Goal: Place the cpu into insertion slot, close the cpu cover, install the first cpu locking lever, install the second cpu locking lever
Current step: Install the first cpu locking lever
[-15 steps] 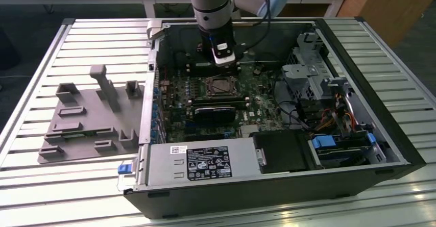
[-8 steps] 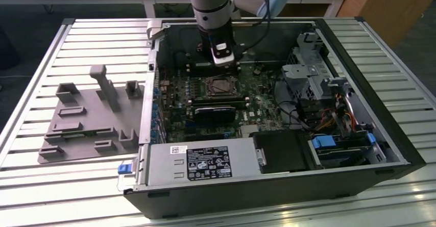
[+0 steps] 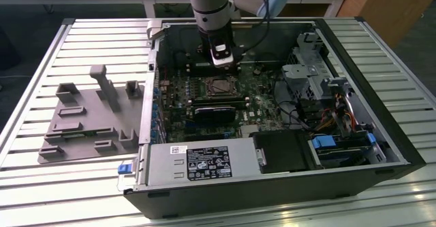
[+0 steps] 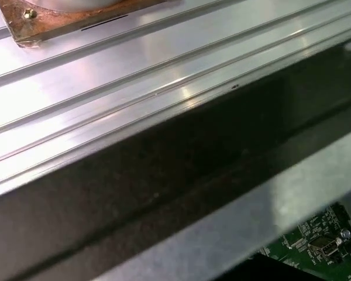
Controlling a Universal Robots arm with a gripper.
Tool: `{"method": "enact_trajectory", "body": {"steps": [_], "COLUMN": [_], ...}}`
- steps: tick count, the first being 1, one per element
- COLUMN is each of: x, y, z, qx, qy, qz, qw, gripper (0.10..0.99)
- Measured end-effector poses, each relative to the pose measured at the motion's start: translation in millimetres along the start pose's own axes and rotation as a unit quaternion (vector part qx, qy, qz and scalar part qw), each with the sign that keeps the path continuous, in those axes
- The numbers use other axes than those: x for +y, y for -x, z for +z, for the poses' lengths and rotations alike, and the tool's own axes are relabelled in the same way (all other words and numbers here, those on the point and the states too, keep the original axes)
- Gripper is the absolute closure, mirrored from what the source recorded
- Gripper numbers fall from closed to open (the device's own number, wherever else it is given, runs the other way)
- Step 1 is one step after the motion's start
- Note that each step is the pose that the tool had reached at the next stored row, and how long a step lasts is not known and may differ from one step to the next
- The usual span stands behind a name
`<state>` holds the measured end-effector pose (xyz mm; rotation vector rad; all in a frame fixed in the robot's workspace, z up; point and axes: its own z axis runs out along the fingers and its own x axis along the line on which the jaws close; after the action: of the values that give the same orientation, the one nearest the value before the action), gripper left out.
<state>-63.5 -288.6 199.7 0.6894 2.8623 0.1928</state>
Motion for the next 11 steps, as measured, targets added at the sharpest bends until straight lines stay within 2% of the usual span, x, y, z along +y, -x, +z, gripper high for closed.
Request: {"method": "enact_trajectory", "body": {"steps": [11], "x": [-1.1], "y": [-0.9], "z": [6.0], "qx": [-0.0037], "qy": [-0.0067], "qz": [0.002], "qw": [1.0], "gripper": [0.984]}}
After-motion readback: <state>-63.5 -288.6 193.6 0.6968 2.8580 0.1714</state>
